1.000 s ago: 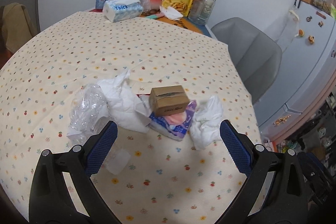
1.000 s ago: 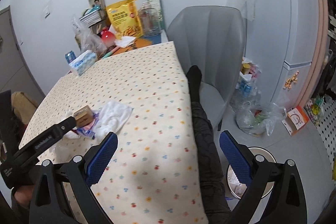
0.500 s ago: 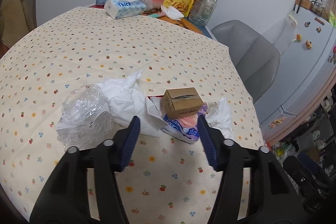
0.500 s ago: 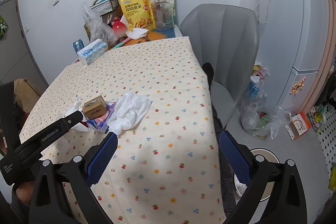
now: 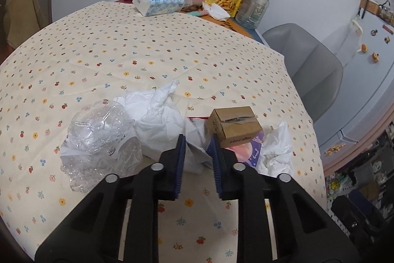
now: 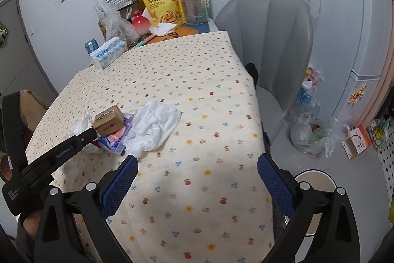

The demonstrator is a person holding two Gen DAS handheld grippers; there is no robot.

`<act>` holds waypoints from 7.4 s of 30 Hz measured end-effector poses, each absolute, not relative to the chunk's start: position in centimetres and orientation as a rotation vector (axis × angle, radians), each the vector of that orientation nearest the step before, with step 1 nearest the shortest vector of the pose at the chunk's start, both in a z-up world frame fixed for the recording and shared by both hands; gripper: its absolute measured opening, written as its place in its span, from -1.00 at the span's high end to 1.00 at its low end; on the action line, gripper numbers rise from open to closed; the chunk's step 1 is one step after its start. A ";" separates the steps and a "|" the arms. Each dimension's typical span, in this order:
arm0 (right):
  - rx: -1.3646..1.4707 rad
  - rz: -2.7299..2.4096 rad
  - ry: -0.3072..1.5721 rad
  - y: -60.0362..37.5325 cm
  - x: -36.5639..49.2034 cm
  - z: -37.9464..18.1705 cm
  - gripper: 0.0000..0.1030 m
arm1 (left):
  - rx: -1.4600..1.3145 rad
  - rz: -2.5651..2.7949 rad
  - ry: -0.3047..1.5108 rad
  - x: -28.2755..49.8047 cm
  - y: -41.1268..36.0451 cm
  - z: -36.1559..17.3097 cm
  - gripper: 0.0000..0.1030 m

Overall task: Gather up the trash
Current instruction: 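Grasp the red-edged paper with the left tool while the right tool approaches the white tissue, then close the right tool on the crumpled white tissue, then carry the red-edged paper and white tissue in both tools over the white bin, then open the right tool then the left tool above the white bin, then swing both open tools back over the table trash, then close the left tool on the crushed clear plastic bottle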

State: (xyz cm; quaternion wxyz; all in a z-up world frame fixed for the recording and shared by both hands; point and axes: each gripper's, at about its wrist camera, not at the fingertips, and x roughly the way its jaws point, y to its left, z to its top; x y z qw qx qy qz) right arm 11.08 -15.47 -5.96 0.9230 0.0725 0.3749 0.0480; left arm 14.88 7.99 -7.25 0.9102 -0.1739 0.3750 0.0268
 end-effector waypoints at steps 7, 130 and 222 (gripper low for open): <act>0.136 0.153 0.798 -13.4 12.4 -6.4 -0.64 | -0.359 0.077 0.732 14.1 8.8 -6.3 0.88; 0.613 -0.452 0.779 -54.3 -1.7 -16.5 -0.04 | 0.219 -0.508 0.876 11.7 -37.3 -10.5 0.88; 0.097 0.113 0.758 -12.5 9.7 -5.0 -0.85 | -0.296 0.295 0.773 11.1 13.1 -6.7 -0.89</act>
